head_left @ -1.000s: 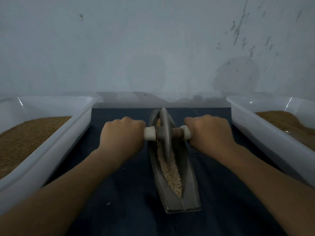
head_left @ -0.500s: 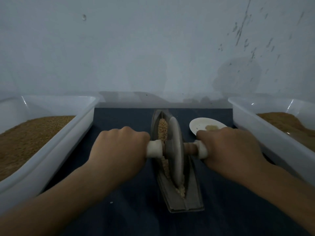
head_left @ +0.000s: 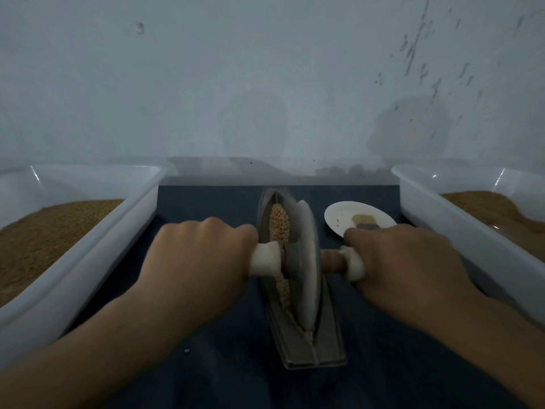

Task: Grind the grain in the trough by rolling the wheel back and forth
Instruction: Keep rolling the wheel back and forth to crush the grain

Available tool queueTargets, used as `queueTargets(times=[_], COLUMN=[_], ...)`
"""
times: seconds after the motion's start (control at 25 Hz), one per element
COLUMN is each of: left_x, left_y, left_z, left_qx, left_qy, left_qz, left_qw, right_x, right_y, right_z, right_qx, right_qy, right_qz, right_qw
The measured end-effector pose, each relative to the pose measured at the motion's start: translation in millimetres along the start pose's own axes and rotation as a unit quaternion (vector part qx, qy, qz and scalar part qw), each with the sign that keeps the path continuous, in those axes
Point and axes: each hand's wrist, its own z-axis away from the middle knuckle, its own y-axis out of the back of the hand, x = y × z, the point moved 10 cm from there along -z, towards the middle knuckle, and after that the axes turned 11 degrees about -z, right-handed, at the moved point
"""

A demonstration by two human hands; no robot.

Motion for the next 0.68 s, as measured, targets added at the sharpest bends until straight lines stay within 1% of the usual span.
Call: queueTargets(times=[0.04,0.16,0.2,0.28,0.36,0.44,0.48,0.6,0.64,0.68], left_x=[-1,-1,-3,-12,-19,-17,-12,-2,-2,-1], left_y=[1,-31,-46,-66,-75,-65,-54,-11,-5,-6], left_z=[0,-15,-25,-49,-56,-42,-30,-3,0,-1], left_qx=[-0.001,-0.071,-0.084,-0.101,-0.124,-0.113,-0.084,-0.003,0.005,-0.003], left_qy=[-0.002,0.03,0.046,0.077,0.098,0.094,0.08,0.018,0.013,0.014], left_qz=[0.006,-0.027,-0.03,-0.019,0.007,0.013,0.011,0.006,0.017,0.021], left_qw=[1.0,0.997,0.995,0.992,0.987,0.989,0.993,1.0,1.0,1.0], right_x=[2,7,10,18,22,18,12,-5,-4,-2], right_y=[-1,-20,-31,-50,-52,-44,-38,-3,3,2], right_z=[4,-17,-32,-61,-76,-66,-53,-12,-5,-3], right_qx=[-0.01,-0.022,-0.026,-0.052,-0.061,-0.07,-0.069,-0.023,-0.015,-0.021], right_qy=[-0.003,-0.038,-0.048,-0.074,-0.082,-0.068,-0.053,0.002,0.008,0.003], right_qz=[-0.008,0.033,0.036,0.006,0.001,0.015,0.024,0.037,0.035,0.031], right_qw=[1.0,0.999,0.998,0.996,0.995,0.995,0.996,0.999,0.999,0.999])
